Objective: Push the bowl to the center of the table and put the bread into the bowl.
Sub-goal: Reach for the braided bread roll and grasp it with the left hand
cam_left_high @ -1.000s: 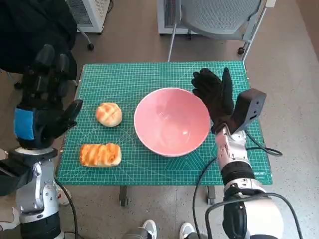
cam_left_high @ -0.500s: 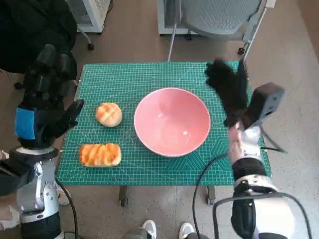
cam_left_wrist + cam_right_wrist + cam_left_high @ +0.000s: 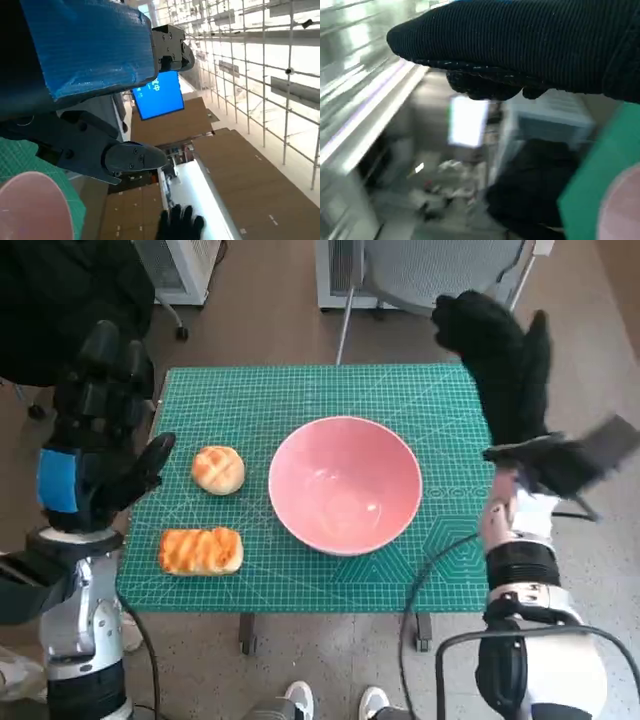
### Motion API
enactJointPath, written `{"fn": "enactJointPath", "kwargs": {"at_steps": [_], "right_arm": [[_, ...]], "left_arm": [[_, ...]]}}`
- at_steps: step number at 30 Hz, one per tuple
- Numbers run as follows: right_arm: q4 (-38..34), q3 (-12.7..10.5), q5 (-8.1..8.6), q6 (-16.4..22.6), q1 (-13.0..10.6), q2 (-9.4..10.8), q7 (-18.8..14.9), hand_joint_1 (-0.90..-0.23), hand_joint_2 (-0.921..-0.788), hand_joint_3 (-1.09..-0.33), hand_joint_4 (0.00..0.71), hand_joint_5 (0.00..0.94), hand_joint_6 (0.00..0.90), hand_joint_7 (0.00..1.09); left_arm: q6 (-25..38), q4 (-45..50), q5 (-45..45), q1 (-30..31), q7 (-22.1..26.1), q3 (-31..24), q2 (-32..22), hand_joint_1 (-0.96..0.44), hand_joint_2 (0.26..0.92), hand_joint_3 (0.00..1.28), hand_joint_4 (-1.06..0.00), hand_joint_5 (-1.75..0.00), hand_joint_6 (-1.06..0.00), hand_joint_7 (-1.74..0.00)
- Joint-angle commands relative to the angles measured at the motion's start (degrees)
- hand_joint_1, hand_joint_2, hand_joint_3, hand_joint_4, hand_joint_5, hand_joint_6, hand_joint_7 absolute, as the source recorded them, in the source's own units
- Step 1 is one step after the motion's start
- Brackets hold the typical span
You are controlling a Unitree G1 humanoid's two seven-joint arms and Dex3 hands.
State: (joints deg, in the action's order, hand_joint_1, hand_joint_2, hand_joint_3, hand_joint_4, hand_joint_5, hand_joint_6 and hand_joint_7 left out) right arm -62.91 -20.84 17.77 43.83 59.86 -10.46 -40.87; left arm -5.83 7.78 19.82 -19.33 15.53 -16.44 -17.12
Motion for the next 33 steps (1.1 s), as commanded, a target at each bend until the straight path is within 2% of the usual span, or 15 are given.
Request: {"fn": "enactJointPath", "kwargs": {"at_steps": [1, 13, 19, 21, 22, 23, 25, 26, 28, 30, 33], "right_arm": [[3.1, -0.5, 3.81, 0.4, -2.2, -0.3, -6.1, -0.717, -0.921, -0.850, 0.226, 0.002, 0.313, 0.00], [5.3, -1.0, 7.64, -0.5, -3.0, -1.6, -11.6, -0.709, -0.921, -0.831, 0.240, 0.008, 0.319, 0.01], [6.0, -0.9, 7.78, -1.1, -3.7, -1.7, -11.1, -0.728, -0.921, -0.824, 0.245, 0.008, 0.319, 0.01], [6.3, -0.8, 7.76, -1.3, -3.9, -1.7, -10.7, -0.730, -0.921, -0.823, 0.246, 0.008, 0.319, 0.01], [6.5, -0.8, 7.71, -1.4, -4.1, -1.6, -10.5, -0.731, -0.921, -0.823, 0.246, 0.007, 0.319, 0.01], [6.7, -0.7, 7.60, -1.5, -4.2, -1.5, -10.3, -0.730, -0.921, -0.823, 0.246, 0.007, 0.319, 0.01], [7.0, -0.6, 7.43, -1.6, -4.4, -1.4, -10.0, -0.725, -0.921, -0.824, 0.245, 0.006, 0.318, 0.01], [7.1, -0.5, 7.35, -1.5, -4.4, -1.4, -9.9, -0.725, -0.921, -0.824, 0.245, 0.006, 0.318, 0.01], [7.2, -0.4, 7.09, -1.3, -4.5, -1.3, -9.5, -0.715, -0.921, -0.827, 0.242, 0.004, 0.316, 0.01], [7.2, -0.4, 6.93, -1.3, -4.5, -1.3, -9.3, -0.711, -0.921, -0.829, 0.241, 0.003, 0.316, 0.01], [7.1, -0.3, 6.66, -1.1, -4.5, -1.2, -8.9, -0.705, -0.921, -0.830, 0.240, 0.002, 0.316, 0.01]], "left_arm": [[0.8, 0.3, 0.2, -1.6, -0.1, 1.2, 0.5, -0.42, 0.921, 0.30, -0.10, -0.01, 0.00, -0.42], [1.7, 0.8, 0.5, -3.0, 1.5, 2.4, -0.6, -0.40, 0.921, 0.31, -0.07, 0.00, 0.00, -0.39], [3.1, 3.3, -3.3, -2.5, 1.4, 3.5, -3.2, -0.40, 0.900, 0.30, -0.04, 0.00, 0.00, -0.37], [4.2, 4.9, -6.2, -2.0, 1.2, 4.2, -4.9, -0.36, 0.857, 0.29, -0.03, 0.00, 0.00, -0.32], [6.2, 7.3, -11.5, -0.9, 1.6, 5.2, -8.5, -0.35, 0.840, 0.29, -0.03, 0.00, 0.00, -0.31], [10.7, 11.5, -19.6, 0.6, 3.4, 6.7, -14.4, -0.33, 0.816, 0.28, -0.03, 0.00, 0.00, -0.30], [16.4, 16.7, -29.1, 2.2, 5.6, 8.4, -21.2, -0.22, 0.774, 0.15, -0.06, -0.01, -0.03, -0.27], [24.0, 21.1, -33.8, 2.5, 8.9, 10.5, -25.4, -0.20, 0.770, 0.12, -0.07, -0.01, -0.03, -0.26], [38.0, 27.9, -38.7, 1.9, 14.3, 14.5, -31.1, -0.02, 0.760, 0.06, -0.06, 0.00, -0.09, -0.18], [43.5, 30.5, -40.1, 1.4, 16.3, 16.2, -32.6, 0.06, 0.759, 0.04, -0.06, 0.00, -0.14, -0.11], [44.7, 31.7, -40.4, 2.1, 16.6, 16.8, -31.9, 0.13, 0.762, 0.02, -0.08, -0.01, -0.19, -0.07]]}}
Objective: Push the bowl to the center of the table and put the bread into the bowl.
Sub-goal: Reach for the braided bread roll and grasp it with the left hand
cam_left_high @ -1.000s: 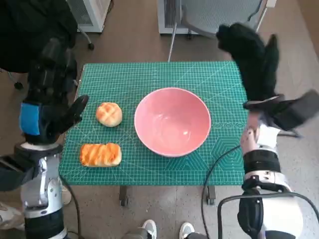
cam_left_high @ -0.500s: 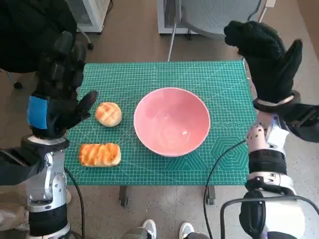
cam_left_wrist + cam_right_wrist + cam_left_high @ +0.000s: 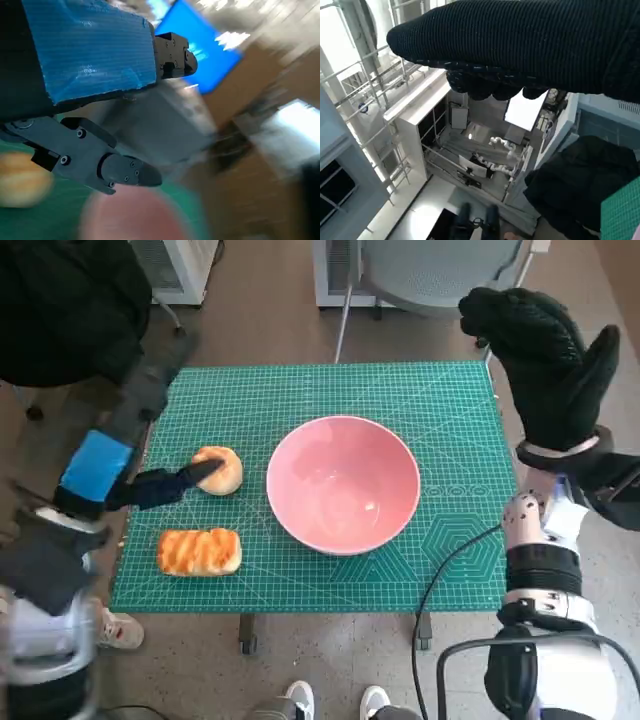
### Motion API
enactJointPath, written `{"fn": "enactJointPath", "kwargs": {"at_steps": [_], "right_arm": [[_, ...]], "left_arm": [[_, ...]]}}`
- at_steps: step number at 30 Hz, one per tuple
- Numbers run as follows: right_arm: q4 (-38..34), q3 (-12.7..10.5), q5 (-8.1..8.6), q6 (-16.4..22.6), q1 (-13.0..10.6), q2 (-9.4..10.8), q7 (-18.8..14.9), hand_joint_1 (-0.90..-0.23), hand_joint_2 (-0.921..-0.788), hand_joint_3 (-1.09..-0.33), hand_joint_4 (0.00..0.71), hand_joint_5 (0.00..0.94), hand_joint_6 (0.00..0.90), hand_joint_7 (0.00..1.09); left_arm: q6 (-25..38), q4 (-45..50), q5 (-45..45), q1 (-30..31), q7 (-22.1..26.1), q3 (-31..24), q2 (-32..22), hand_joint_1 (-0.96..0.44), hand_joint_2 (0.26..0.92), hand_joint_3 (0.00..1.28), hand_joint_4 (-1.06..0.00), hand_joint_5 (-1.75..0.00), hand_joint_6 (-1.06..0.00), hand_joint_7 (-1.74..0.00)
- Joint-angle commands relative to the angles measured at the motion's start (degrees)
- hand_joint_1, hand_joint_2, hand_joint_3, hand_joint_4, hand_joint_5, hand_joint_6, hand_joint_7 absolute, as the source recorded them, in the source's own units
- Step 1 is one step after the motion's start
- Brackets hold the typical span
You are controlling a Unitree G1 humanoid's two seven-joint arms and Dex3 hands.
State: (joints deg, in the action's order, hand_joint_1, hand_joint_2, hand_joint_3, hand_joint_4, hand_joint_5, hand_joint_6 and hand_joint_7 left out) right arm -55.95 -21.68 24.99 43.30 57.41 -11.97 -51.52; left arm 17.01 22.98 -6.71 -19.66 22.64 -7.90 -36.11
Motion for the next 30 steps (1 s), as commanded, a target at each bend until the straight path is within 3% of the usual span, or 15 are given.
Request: {"fn": "enactJointPath", "kwargs": {"at_steps": [1, 6, 12, 30], "right_arm": [[0.2, 0.6, -0.59, -0.6, -2.1, 0.3, 1.8, -0.704, -0.921, -0.830, 0.240, 0.002, 0.317, 0.01], [0.6, 1.0, -0.66, -1.0, -2.2, 0.6, 2.1, -0.701, -0.921, -0.833, 0.242, 0.002, 0.317, 0.01], [1.1, 1.4, -0.41, -1.6, -2.4, 0.7, 2.4, -0.706, -0.921, -0.836, 0.243, 0.003, 0.316, 0.01], [1.0, 1.7, 0.05, -1.6, -2.4, 0.8, 2.0, -0.701, -0.921, -0.841, 0.243, 0.001, 0.311, 0.00]], "left_arm": [[22.1, 16.8, -14.1, 2.6, 9.5, 8.4, -12.7, 0.14, 0.762, 0.02, -0.08, -0.01, -0.20, -0.07], [23.7, 18.1, -15.6, 4.2, 10.6, 9.7, -12.5, 0.14, 0.757, 0.01, -0.09, -0.01, -0.23, -0.05], [29.9, 19.2, -18.1, 3.3, 13.2, 13.2, -13.5, 0.07, 0.753, 0.01, -0.09, 0.00, -0.25, -0.03], [32.7, 19.3, -19.8, 4.9, 14.4, 15.2, -13.9, -0.01, 0.752, 0.00, -0.08, 0.00, -0.25, -0.01]]}}
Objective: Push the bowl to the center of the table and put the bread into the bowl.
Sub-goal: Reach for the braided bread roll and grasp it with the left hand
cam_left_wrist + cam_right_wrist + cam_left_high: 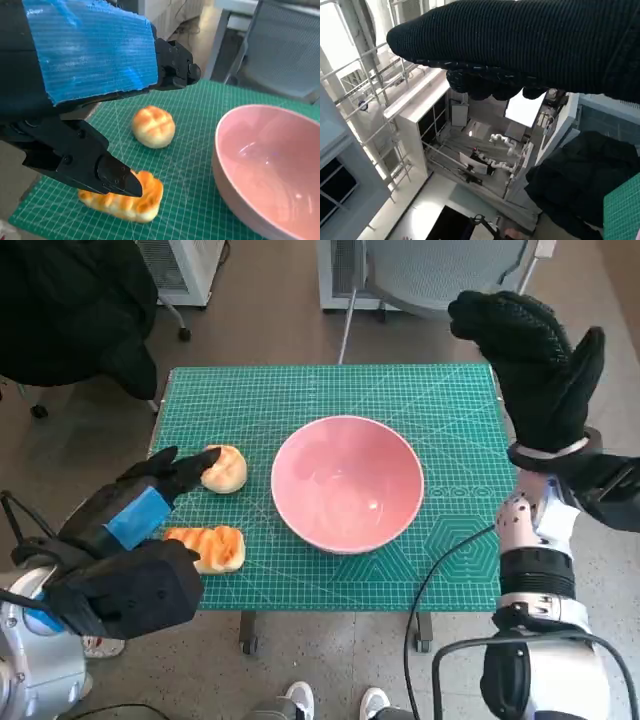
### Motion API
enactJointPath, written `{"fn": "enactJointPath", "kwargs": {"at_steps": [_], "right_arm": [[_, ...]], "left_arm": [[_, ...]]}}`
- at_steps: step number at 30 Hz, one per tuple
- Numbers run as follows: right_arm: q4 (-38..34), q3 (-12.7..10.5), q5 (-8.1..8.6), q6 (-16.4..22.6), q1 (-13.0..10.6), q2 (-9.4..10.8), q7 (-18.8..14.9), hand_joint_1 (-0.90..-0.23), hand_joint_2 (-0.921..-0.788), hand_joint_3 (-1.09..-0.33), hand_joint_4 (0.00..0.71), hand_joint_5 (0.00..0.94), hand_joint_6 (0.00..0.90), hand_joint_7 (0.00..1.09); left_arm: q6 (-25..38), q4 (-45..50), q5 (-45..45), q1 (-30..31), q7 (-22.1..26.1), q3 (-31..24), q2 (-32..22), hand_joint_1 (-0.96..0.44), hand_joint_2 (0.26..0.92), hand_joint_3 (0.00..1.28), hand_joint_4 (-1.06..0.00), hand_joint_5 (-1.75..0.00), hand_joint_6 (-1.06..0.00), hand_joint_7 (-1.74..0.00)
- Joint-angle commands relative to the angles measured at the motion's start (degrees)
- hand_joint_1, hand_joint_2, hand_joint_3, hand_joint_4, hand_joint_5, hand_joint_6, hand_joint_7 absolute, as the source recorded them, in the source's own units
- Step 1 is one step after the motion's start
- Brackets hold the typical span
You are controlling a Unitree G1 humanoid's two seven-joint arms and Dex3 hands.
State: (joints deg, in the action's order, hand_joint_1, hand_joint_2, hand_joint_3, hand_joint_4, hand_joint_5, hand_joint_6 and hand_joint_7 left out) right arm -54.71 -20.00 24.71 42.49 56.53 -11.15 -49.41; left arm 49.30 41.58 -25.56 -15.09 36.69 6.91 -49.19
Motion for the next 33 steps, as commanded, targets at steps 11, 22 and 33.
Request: {"fn": "enactJointPath", "kwargs": {"at_steps": [11, 22, 33], "right_arm": [[0.0, 0.3, 0.22, -0.8, -2.0, 0.2, -0.1, -0.703, -0.921, -0.847, 0.235, 0.000, 0.310, 0.00], [0.6, 0.1, 0.68, -1.3, -2.6, -0.1, -0.2, -0.701, -0.921, -0.850, 0.230, 0.001, 0.307, 0.00], [1.3, 0.3, 0.58, -1.4, -3.0, 0.0, 0.0, -0.701, -0.921, -0.867, 0.233, 0.001, 0.307, 0.00]], "left_arm": [[0.2, 0.6, -2.4, 3.4, 0.2, 2.3, -0.4, -0.01, 0.750, 0.00, -0.07, 0.00, -0.27, -0.01], [-0.3, -1.3, -3.9, 6.3, -0.7, 4.4, 0.0, -0.02, 0.751, 0.00, -0.08, 0.00, -0.29, -0.01], [-0.9, -6.6, -8.0, 5.7, -1.3, 9.0, 0.9, -0.07, 0.752, 0.00, -0.09, 0.00, -0.29, -0.01]]}}
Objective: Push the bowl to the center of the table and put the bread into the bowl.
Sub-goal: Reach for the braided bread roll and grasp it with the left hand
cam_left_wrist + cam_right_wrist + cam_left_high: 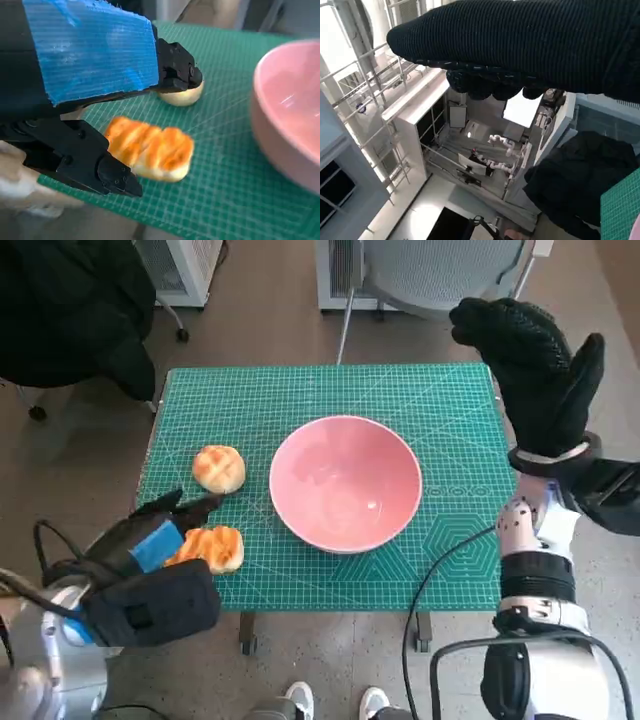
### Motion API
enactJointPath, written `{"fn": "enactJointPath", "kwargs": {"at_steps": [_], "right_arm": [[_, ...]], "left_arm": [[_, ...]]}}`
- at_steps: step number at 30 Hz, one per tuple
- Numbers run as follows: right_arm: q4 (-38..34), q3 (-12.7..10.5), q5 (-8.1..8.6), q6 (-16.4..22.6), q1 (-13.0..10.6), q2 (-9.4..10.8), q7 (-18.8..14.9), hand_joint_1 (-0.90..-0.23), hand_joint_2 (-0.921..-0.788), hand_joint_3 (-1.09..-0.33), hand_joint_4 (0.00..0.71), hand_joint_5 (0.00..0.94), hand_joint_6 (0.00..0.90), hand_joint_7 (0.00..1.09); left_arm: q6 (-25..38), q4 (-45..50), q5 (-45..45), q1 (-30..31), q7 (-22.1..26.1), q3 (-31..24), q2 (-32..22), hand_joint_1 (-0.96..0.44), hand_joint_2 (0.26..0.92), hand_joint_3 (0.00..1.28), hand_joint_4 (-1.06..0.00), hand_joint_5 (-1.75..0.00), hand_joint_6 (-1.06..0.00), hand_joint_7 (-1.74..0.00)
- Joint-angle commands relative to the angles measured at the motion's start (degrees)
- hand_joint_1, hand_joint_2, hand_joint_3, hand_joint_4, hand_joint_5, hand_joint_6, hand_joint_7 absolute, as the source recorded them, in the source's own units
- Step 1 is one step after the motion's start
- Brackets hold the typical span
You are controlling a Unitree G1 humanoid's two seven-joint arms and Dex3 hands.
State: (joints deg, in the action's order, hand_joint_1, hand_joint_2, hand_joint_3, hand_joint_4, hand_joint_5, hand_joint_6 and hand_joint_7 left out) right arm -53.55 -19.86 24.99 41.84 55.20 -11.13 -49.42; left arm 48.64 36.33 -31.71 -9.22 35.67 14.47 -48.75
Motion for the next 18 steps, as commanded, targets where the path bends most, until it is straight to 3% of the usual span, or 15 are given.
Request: {"fn": "enactJointPath", "kwargs": {"at_steps": [1, 18], "right_arm": [[0.2, 0.1, 0.33, -0.9, -1.7, -0.1, 0.0, -0.701, -0.921, -0.868, 0.233, 0.001, 0.307, 0.00], [1.1, 0.1, 0.45, -1.8, -2.2, -0.2, -0.1, -0.701, -0.921, -0.873, 0.232, 0.000, 0.306, 0.00]], "left_arm": [[-0.1, -2.0, -2.4, -0.4, -0.3, 2.1, 0.7, -0.07, 0.752, 0.00, -0.10, 0.00, -0.29, -0.01], [-0.6, -9.6, -8.2, -2.6, -1.3, 5.9, 5.2, -0.09, 0.755, 0.00, -0.10, 0.00, -0.30, 0.00]]}}
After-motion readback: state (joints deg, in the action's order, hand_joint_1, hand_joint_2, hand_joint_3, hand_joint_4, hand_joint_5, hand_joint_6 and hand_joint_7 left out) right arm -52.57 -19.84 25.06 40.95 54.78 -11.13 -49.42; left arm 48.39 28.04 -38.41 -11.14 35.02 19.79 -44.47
